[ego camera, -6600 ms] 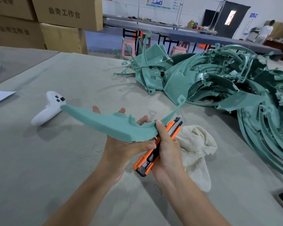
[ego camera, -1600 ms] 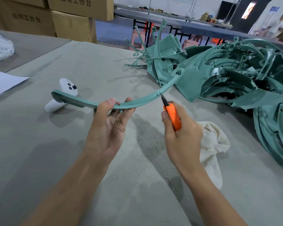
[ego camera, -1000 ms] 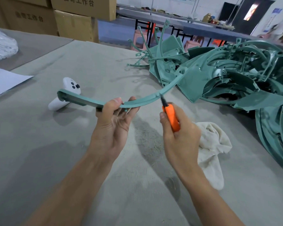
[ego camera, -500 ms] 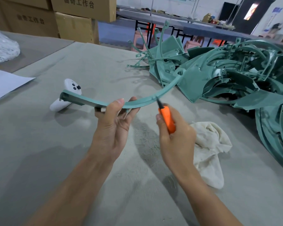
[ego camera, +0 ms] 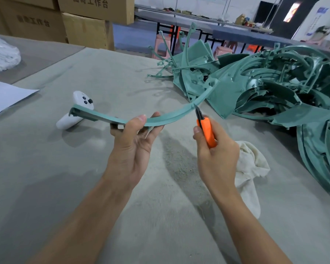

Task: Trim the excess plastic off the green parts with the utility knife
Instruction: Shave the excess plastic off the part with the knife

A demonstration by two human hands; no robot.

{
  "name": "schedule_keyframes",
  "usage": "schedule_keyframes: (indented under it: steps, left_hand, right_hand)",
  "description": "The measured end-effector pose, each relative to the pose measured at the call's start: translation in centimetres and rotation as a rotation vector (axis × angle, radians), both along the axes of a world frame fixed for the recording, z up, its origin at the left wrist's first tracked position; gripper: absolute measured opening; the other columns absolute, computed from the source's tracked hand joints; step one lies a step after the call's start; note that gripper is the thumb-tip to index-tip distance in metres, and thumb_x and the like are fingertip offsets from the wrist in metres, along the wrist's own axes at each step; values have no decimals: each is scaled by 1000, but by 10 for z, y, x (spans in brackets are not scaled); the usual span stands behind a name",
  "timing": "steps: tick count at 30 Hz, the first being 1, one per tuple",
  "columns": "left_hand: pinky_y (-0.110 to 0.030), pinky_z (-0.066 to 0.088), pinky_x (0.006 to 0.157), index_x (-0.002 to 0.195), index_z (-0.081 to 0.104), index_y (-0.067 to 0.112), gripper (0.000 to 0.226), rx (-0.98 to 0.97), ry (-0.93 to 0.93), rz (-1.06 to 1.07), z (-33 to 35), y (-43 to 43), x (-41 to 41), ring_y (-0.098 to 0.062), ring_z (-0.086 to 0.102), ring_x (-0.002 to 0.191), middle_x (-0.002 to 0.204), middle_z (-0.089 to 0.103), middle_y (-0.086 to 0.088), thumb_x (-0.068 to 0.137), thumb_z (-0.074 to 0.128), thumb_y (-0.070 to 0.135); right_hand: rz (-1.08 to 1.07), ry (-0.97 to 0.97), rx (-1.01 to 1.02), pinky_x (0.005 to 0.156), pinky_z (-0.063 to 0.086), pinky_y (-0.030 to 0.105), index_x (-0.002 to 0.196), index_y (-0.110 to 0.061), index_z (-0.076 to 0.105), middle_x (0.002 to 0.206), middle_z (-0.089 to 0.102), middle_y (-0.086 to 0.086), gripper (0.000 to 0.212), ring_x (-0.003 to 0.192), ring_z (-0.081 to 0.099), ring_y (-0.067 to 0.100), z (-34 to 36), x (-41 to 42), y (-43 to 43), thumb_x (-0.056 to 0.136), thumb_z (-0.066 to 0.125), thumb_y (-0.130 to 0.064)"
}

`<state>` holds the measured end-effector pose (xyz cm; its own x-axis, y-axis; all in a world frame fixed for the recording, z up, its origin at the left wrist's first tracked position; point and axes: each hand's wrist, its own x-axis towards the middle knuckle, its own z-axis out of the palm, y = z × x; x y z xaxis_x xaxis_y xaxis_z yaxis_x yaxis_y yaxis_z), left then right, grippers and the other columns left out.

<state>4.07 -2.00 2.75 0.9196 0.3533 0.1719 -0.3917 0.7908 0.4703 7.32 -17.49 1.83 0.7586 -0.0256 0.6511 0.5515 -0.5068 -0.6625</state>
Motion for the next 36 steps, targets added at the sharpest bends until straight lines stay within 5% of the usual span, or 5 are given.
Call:
schedule_keyframes:
  steps: [5,17,23,28,36]
  left_hand:
    - [-36,57,80,58,62,16,18,-5,11,12,0,0,1,-22,71,91,69,62,-1,69,70,5]
    - [-28,55,80,59,65,19,20,74,36,9,0,1,0,-16,69,91,72,61,5,77,65,11]
    - [-34,57,80,56,65,15,13,-24,17,-14,0,3,1,-20,70,88,84,51,-5,64,74,13]
    - [-37,58,79,56,64,14,14,-58,10,-21,0,4,2,-24,71,86,87,49,-8,63,75,10]
    - [-37,57,81,75,51,17,24,36,8,13,-4,5,2,-24,71,88,71,61,-1,66,73,11]
  right_hand:
    - [45,-28,-82,53,39,28,122,-12,66,67,54,-12,26,53,47,6,-6,-13,12,97,63,-20]
    - [190,-55,-141,65,54,42,122,-16,69,94,74,3,34,76,69,22,-7,-30,24,89,66,-26]
    - [201,12,-52,57,35,13,114,-12,71,68,55,-18,28,53,49,1,-6,-15,14,91,64,-27]
    - [96,25,1,48,42,37,99,-22,64,65,62,1,8,49,53,17,1,1,-4,98,59,-27]
    - [-123,17,-178,57,30,18,136,-22,53,89,65,-1,34,71,53,14,1,18,-18,101,51,-25]
